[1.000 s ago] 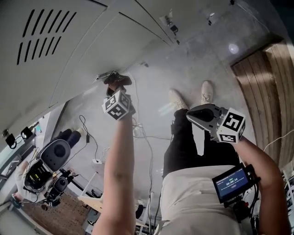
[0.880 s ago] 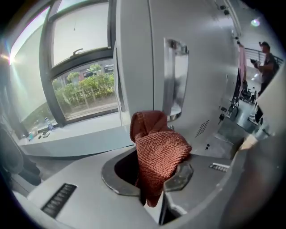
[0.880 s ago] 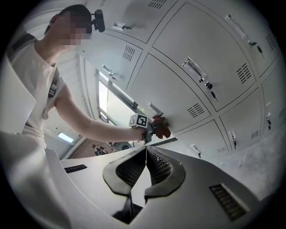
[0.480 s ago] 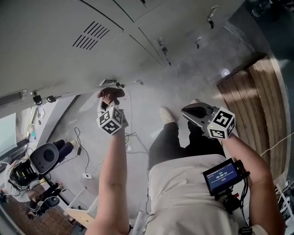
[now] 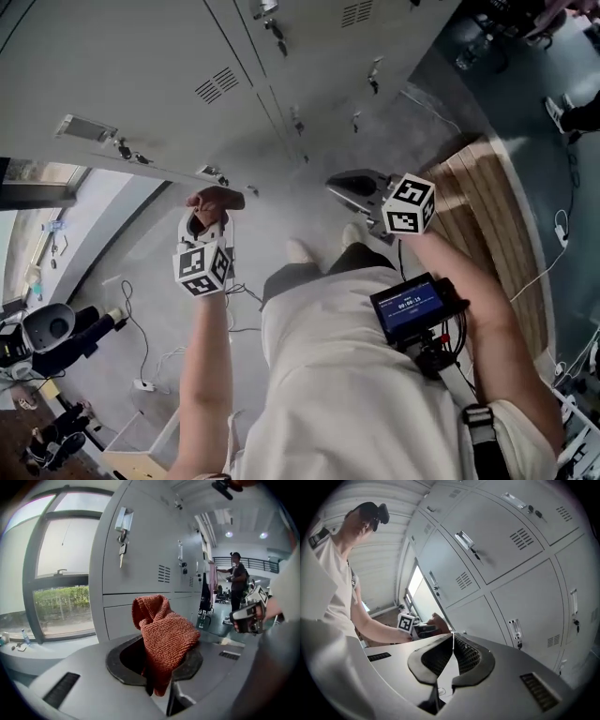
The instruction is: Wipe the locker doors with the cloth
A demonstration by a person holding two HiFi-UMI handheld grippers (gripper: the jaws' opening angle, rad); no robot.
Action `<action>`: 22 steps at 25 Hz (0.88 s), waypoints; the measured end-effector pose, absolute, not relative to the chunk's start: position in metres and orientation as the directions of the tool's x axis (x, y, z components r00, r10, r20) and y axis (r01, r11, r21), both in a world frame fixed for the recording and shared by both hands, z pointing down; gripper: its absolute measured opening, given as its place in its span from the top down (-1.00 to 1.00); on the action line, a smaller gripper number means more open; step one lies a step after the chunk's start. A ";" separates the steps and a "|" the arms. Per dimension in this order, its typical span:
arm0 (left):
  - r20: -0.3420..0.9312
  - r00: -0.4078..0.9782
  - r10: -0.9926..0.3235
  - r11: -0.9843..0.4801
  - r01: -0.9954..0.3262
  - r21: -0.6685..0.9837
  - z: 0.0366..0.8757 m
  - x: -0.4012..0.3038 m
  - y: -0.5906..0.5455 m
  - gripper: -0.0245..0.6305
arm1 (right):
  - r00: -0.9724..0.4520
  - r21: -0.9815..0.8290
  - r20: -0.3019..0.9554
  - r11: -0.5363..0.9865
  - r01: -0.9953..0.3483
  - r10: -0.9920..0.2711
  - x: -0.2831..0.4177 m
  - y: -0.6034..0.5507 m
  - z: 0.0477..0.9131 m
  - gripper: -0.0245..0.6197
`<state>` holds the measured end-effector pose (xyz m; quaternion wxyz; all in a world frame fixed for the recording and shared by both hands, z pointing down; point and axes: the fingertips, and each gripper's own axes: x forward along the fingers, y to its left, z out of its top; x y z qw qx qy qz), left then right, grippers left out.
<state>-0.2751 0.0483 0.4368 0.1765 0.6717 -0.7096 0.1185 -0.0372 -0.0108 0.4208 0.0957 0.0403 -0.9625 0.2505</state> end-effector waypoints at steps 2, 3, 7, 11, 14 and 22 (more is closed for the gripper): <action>0.407 -0.009 -0.913 0.046 -0.996 0.082 0.427 -0.264 0.063 0.71 | -0.981 -0.453 0.191 0.885 -0.106 -0.019 -0.039 -0.007 0.401 0.87; 0.405 0.001 -0.915 0.036 -0.996 0.086 0.423 -0.261 0.067 0.71 | -0.983 -0.435 0.184 0.895 -0.096 -0.016 -0.040 -0.008 0.392 0.87; 0.371 -0.015 -0.929 0.050 -0.995 0.086 0.401 -0.270 0.079 0.72 | -0.993 -0.364 0.119 0.930 -0.053 -0.010 -0.050 -0.018 0.348 0.87; 0.344 -0.012 -0.939 0.047 -0.994 0.096 0.385 -0.260 0.092 0.71 | -0.997 -0.332 0.070 0.942 -0.039 -0.017 -0.042 -0.012 0.318 0.87; 0.322 -0.014 -0.947 0.055 -0.991 0.119 0.373 -0.256 0.091 0.72 | -0.998 -0.330 0.052 0.943 -0.051 -0.035 -0.038 -0.019 0.306 0.87; 0.287 0.010 -0.958 0.018 -0.995 0.096 0.351 -0.255 0.067 0.71 | -0.999 -0.278 0.034 0.960 -0.027 -0.018 -0.058 -0.035 0.280 0.87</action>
